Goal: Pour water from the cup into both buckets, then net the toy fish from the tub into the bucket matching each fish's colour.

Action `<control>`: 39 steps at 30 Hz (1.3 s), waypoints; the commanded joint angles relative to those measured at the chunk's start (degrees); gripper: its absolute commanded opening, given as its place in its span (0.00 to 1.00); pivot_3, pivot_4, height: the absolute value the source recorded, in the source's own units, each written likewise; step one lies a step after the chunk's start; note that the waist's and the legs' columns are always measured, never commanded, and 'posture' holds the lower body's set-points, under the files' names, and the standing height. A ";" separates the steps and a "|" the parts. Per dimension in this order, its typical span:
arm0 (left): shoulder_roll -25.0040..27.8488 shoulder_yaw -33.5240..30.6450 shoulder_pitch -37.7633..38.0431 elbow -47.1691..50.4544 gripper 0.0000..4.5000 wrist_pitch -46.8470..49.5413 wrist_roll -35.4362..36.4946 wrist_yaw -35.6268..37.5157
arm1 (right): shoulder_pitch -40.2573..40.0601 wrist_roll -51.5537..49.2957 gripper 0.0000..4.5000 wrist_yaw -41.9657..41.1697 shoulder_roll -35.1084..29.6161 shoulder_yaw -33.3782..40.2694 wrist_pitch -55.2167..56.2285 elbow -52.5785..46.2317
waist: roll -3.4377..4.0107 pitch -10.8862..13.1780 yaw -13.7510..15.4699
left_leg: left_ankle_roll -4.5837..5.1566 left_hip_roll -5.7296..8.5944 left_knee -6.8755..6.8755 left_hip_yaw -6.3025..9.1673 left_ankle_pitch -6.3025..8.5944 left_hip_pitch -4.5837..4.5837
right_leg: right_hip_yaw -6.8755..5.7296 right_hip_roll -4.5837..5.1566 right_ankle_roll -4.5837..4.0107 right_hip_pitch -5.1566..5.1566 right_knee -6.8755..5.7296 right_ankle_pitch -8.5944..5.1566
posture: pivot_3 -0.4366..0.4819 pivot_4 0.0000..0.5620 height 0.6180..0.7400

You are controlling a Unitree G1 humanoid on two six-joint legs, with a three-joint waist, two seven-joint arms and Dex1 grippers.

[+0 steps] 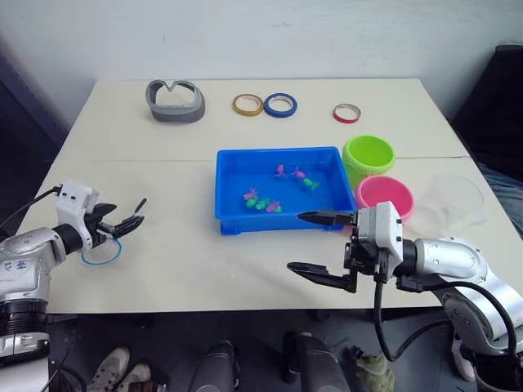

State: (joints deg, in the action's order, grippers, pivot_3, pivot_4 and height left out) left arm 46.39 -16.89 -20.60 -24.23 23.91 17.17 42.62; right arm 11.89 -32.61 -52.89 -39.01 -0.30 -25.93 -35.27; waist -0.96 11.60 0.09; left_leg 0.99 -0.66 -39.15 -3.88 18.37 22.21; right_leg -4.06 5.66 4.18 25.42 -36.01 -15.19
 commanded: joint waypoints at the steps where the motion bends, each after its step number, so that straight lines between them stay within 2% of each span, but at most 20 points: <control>1: 0.56 0.19 -3.48 -6.61 1.00 -5.24 -2.10 -0.18 | 0.78 0.80 0.99 0.14 0.64 -0.80 2.01 -0.17 | -0.07 -0.04 0.00 | 0.00 0.00 0.00 0.00 0.00 0.00 | -0.03 0.00 0.00 0.00 0.00 0.00 | 0.48 0.27 0.78; 9: -0.68 2.83 -7.24 -16.21 1.00 -11.46 -4.88 0.82 | 0.32 2.28 0.99 1.55 1.24 -1.61 3.00 -0.02 | -0.11 -0.07 -0.16 | -0.04 -0.01 0.00 -0.07 0.01 0.00 | -0.34 0.00 -0.01 0.00 0.00 0.01 | 0.48 0.27 0.78; 28: -1.70 4.18 -7.89 -24.56 1.00 -17.24 -6.34 1.10 | -0.12 3.86 0.99 3.58 1.35 -1.60 3.55 0.16 | -0.17 -0.11 -0.11 | 0.00 -0.02 0.00 -0.08 0.04 -0.01 | -0.41 0.00 -0.01 0.01 -0.02 0.01 | 0.48 0.27 0.78; 39: -3.46 5.82 -12.87 -33.76 1.00 -20.55 -9.26 0.12 | 0.77 3.77 0.99 4.62 1.63 -0.91 2.94 0.13 | -0.23 -0.15 0.10 | 0.03 -0.01 0.00 -0.11 0.04 -0.03 | -0.53 -0.01 0.00 0.01 -0.08 0.01 | 0.48 0.27 0.78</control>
State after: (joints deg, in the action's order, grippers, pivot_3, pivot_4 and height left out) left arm 43.23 -11.70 -32.79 -56.30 4.34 8.87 43.18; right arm 12.04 -28.33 -48.57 -37.55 -2.09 -23.73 -33.78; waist -1.20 11.45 0.19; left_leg 1.02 -0.67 -39.15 -3.99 18.41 22.18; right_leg -4.60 5.65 4.17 25.43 -36.09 -15.18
